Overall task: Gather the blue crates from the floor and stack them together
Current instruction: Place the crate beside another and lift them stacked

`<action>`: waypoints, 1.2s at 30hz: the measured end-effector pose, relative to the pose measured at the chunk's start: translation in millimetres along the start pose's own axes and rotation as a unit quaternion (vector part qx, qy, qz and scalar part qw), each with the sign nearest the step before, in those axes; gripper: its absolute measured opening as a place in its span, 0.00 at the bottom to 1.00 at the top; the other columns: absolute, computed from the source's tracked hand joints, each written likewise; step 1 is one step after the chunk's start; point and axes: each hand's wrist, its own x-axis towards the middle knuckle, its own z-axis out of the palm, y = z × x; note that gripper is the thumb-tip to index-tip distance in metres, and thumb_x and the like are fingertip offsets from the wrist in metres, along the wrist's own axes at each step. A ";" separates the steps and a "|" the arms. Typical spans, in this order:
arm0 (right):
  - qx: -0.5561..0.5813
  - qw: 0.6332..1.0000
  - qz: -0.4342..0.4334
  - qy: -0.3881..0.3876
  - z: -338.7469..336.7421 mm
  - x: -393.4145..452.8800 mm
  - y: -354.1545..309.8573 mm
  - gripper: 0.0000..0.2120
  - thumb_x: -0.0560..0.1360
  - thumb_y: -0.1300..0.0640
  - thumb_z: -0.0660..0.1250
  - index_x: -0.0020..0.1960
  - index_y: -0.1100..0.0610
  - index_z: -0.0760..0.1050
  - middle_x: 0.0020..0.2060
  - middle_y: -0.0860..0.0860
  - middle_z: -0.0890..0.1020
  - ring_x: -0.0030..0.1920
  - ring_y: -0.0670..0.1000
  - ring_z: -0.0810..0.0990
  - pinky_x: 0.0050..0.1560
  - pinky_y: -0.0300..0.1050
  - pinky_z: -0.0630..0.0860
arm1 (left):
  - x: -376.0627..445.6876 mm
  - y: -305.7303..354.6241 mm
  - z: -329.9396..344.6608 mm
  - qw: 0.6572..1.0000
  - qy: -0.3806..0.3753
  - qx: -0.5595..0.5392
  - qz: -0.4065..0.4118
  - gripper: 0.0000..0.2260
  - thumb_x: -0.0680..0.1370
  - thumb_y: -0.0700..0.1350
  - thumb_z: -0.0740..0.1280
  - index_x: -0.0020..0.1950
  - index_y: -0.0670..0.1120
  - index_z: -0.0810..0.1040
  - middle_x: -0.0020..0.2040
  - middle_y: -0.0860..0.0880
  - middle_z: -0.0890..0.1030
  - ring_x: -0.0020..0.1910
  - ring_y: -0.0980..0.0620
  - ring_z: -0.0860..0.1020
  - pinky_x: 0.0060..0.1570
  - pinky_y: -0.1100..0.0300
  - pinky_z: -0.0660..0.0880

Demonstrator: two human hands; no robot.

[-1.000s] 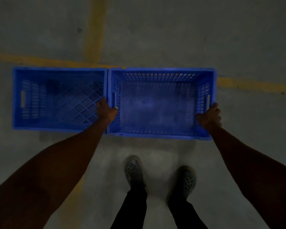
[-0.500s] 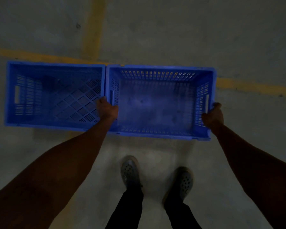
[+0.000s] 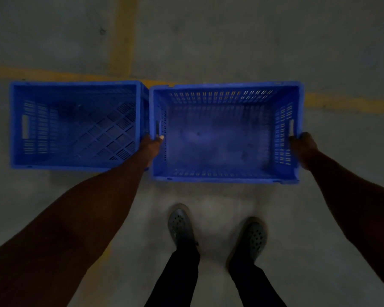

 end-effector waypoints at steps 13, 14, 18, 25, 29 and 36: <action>0.090 0.994 -0.008 0.055 -150.5 -143.9 19.6 0.27 0.74 0.32 0.59 0.40 0.57 0.69 0.40 0.62 0.80 0.43 0.63 0.80 0.47 0.59 0.76 | -169.1 74.8 -81.7 0.990 0.001 -0.022 0.136 0.24 0.80 0.61 0.64 0.32 0.46 0.73 0.30 0.45 0.74 0.28 0.49 0.73 0.32 0.59 0.69; 0.100 0.993 -0.002 0.060 -170.6 -164.6 18.5 0.28 0.74 0.30 0.58 0.39 0.57 0.70 0.40 0.62 0.81 0.42 0.62 0.81 0.47 0.59 0.77 | -192.3 87.4 -89.0 0.989 -0.006 -0.024 0.146 0.24 0.80 0.61 0.64 0.32 0.45 0.73 0.30 0.45 0.73 0.28 0.50 0.73 0.31 0.59 0.68; 0.179 0.978 0.012 0.106 -256.1 -263.2 18.0 0.28 0.78 0.35 0.56 0.47 0.61 0.76 0.38 0.58 0.82 0.39 0.57 0.80 0.45 0.53 0.77 | -290.0 134.0 -117.1 0.985 -0.041 -0.004 0.167 0.25 0.80 0.63 0.63 0.34 0.45 0.73 0.30 0.45 0.73 0.27 0.50 0.73 0.32 0.60 0.68; 0.278 0.944 0.041 0.174 -410.0 -430.8 68.7 0.23 0.81 0.40 0.56 0.50 0.56 0.80 0.33 0.53 0.79 0.33 0.53 0.77 0.39 0.47 0.74 | -474.0 223.5 -123.9 0.964 -0.086 0.025 0.251 0.28 0.82 0.66 0.54 0.32 0.48 0.70 0.26 0.52 0.71 0.28 0.53 0.69 0.33 0.57 0.63; 0.305 0.925 0.057 0.218 -482.2 -509.4 125.3 0.21 0.84 0.46 0.54 0.50 0.60 0.78 0.35 0.56 0.78 0.35 0.55 0.76 0.37 0.46 0.72 | -578.3 263.3 -97.9 0.939 -0.125 0.075 0.312 0.28 0.83 0.65 0.54 0.36 0.44 0.71 0.30 0.47 0.71 0.30 0.48 0.69 0.35 0.55 0.63; 0.426 0.859 0.146 0.245 -581.7 -602.8 246.7 0.28 0.77 0.36 0.57 0.52 0.58 0.82 0.41 0.58 0.84 0.42 0.59 0.82 0.50 0.59 0.78 | -726.6 313.2 -5.8 0.910 -0.224 0.096 0.337 0.27 0.77 0.70 0.59 0.33 0.49 0.73 0.28 0.50 0.72 0.32 0.47 0.72 0.42 0.51 0.70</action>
